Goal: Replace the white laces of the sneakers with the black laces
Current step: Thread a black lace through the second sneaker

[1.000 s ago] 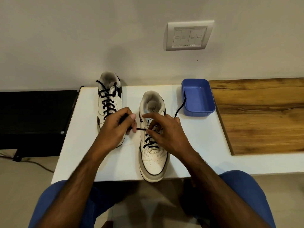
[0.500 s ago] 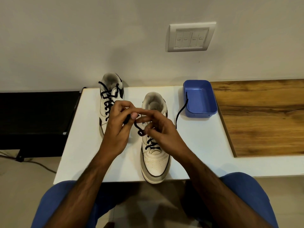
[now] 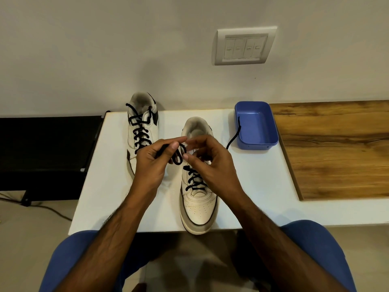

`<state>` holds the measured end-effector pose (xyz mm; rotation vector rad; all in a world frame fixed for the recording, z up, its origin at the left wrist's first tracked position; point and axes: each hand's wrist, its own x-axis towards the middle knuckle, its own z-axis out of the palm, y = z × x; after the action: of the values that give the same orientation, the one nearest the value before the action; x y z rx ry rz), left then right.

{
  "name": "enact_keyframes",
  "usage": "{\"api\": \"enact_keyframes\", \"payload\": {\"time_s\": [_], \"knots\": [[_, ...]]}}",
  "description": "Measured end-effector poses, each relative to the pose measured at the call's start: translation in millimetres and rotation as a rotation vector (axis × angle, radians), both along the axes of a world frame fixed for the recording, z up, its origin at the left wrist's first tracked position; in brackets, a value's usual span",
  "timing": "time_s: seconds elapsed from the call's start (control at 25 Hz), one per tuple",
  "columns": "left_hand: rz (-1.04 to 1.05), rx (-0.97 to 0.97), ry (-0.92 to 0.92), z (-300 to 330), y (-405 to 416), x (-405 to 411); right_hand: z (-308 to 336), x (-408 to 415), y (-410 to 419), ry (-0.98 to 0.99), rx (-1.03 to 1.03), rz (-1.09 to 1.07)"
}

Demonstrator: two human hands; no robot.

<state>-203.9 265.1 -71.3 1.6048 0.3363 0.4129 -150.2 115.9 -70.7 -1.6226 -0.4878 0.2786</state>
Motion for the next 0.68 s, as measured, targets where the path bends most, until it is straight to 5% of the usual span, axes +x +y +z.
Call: {"api": "enact_keyframes", "payload": {"time_s": [0.16, 0.48, 0.68], "knots": [[0.037, -0.075, 0.017, -5, 1, -1, 1, -2, 0, -0.241, -0.032, -0.032], [0.131, 0.074, 0.029, -3, 4, -2, -5, -3, 5, -0.109, -0.118, 0.010], [0.203, 0.064, -0.135, 9, 10, -6, -4, -3, 7, 0.063, -0.074, 0.138]]}}
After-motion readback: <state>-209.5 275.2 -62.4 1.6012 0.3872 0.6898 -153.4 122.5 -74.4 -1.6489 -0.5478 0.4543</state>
